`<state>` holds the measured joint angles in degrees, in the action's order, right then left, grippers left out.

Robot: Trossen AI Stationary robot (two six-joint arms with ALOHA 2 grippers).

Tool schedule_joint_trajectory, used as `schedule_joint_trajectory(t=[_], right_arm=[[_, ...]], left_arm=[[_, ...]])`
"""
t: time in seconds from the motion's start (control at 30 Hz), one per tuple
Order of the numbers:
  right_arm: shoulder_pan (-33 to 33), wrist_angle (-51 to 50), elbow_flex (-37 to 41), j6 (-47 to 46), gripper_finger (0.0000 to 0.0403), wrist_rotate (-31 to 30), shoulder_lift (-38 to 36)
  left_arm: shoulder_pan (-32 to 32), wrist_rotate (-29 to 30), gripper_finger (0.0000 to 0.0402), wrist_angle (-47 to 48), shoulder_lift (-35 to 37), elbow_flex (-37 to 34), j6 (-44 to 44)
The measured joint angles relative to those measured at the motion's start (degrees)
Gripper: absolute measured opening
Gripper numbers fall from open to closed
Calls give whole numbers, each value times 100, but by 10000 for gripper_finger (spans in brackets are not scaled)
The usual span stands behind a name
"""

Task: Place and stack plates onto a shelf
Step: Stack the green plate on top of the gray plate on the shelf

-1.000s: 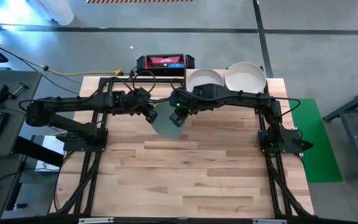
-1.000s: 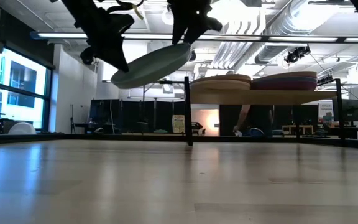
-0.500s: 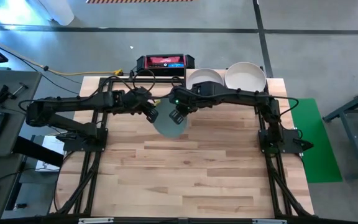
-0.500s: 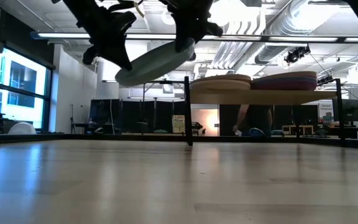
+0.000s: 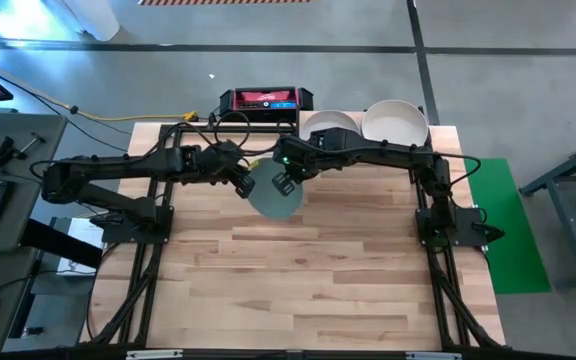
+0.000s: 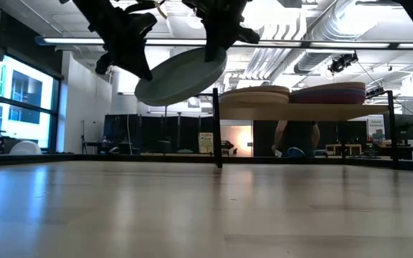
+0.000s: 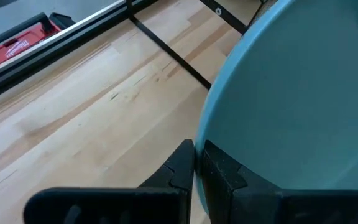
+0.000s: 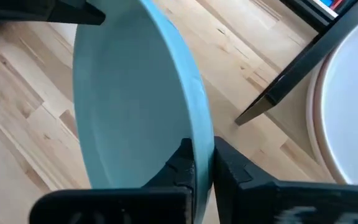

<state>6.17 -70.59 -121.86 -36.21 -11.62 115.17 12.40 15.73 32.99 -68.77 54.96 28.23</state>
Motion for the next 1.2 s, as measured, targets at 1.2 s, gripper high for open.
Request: schedule_joint_trajectory(t=[1.2], right_arm=[[1372, -826, -432, 487, 3, 695, -625]], left_arm=[[1337, -1054, 117, -1185, 1093, 4, -1468]])
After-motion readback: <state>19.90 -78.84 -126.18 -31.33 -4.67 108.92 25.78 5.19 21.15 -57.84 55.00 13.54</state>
